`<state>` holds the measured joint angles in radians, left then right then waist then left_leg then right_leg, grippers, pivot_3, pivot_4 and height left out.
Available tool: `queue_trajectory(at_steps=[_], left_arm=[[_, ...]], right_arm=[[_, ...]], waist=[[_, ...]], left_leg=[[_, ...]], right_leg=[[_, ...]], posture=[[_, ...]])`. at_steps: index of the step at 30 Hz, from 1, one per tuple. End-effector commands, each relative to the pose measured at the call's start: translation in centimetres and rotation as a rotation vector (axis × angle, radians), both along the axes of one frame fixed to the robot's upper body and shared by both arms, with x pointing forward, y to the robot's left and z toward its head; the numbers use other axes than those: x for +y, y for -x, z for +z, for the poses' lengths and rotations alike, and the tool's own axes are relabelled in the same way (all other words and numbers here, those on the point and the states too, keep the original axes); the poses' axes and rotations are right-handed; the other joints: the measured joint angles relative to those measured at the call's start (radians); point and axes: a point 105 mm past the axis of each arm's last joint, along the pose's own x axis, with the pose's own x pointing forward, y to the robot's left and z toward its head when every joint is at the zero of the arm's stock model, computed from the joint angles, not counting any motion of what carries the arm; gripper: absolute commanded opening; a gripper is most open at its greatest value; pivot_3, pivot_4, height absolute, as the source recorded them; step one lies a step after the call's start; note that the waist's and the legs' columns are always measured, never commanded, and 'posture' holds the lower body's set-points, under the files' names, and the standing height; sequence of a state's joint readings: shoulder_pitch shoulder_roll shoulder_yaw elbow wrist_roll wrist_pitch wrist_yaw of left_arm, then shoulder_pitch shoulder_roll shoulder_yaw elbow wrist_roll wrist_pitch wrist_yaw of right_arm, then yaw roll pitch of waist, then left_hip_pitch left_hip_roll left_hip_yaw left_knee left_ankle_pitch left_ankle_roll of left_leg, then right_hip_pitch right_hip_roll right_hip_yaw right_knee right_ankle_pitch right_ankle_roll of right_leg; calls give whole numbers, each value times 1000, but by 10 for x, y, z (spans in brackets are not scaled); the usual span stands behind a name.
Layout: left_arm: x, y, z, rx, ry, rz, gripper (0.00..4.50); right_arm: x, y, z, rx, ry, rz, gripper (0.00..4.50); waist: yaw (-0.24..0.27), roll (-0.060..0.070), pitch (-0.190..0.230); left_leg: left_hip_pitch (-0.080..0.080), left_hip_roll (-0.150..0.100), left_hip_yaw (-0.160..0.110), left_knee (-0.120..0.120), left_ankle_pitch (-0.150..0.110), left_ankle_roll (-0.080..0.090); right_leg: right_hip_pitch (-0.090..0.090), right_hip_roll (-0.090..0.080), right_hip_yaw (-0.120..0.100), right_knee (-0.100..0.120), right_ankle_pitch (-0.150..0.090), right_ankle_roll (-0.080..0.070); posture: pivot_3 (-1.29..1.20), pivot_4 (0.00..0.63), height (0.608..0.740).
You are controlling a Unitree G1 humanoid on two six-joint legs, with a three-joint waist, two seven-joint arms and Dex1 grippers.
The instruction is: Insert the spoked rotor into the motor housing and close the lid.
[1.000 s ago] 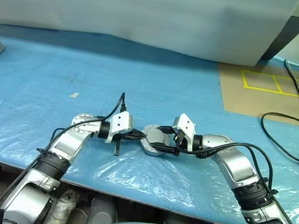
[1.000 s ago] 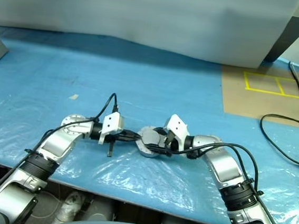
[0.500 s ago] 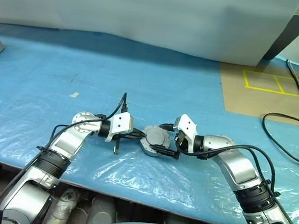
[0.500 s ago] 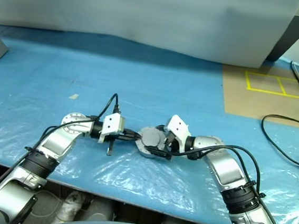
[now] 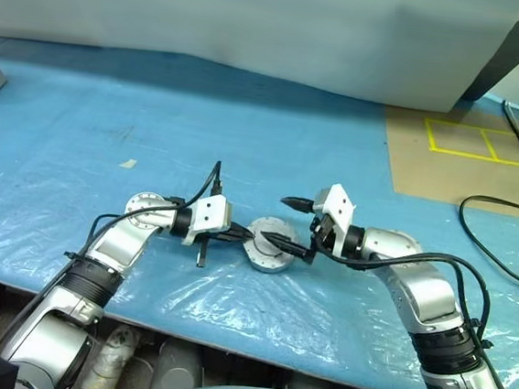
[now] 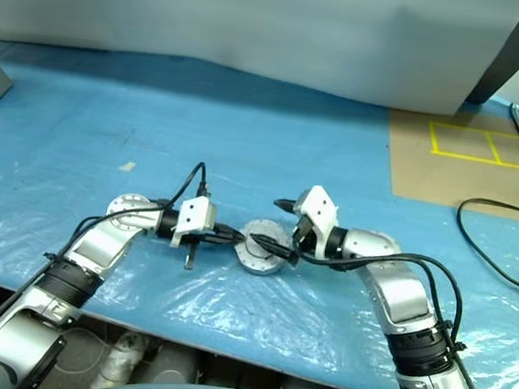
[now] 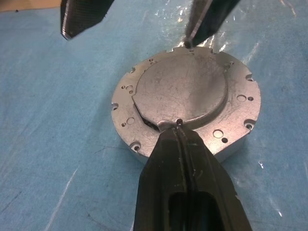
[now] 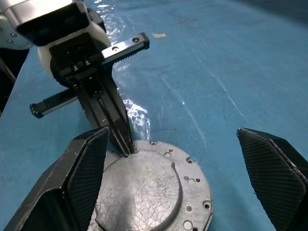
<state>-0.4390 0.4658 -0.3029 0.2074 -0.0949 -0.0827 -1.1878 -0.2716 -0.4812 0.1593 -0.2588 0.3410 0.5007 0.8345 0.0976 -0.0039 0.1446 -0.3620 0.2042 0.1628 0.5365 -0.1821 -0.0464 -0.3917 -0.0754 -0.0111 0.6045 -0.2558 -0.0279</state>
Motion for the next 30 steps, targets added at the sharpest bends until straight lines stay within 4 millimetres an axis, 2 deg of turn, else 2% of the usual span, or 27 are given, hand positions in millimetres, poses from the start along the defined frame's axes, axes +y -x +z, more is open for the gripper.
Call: queue_trajectory(at_steps=[1,3,6,9,16,24,27,30], left_arm=[[-1,5,-18,48,-58,-9,0],[-1,4,-18,45,-58,-8,0],[-1,4,-18,44,-55,-5,0],[-1,5,-19,45,-54,-2,0],[0,4,-19,38,-55,5,0],[1,3,-18,31,-54,9,0],[2,3,-19,29,-57,10,0],[2,2,-19,28,-59,12,0]], right_arm=[[-8,-8,15,92,-95,-71,4451],[-22,-13,4,293,-147,-152,4451],[-48,-10,-19,555,-218,-243,4451],[-61,-2,-32,708,-288,-277,4451],[-35,23,-46,861,-308,-171,4451],[-6,35,-50,942,-355,-94,4451],[-7,29,-47,936,-396,-111,3869],[-9,29,-45,928,-413,-114,2894]], waist=[[0,0,0],[0,1,0],[2,1,1],[5,2,1],[3,4,1],[1,4,0],[-1,4,1],[-1,4,1]], left_leg=[[0,0,0,0,0,0],[0,0,0,0,0,0],[1,0,0,1,0,0],[0,0,-1,0,0,0],[2,1,0,1,0,0],[2,1,0,2,0,0],[2,1,0,2,0,0],[2,1,0,2,0,0]], right_leg=[[0,0,0,0,0,0],[0,0,0,0,0,-1],[1,0,0,0,-1,-2],[1,0,-1,0,-1,-2],[2,0,-2,2,-1,-2],[2,0,-1,1,-1,-2],[2,0,-1,2,-1,-2],[2,0,-1,1,-1,-2]], posture=[[0,150,740],[0,150,740],[0,150,740],[0,150,740],[0,150,740],[0,150,740],[0,150,740],[0,150,740]])
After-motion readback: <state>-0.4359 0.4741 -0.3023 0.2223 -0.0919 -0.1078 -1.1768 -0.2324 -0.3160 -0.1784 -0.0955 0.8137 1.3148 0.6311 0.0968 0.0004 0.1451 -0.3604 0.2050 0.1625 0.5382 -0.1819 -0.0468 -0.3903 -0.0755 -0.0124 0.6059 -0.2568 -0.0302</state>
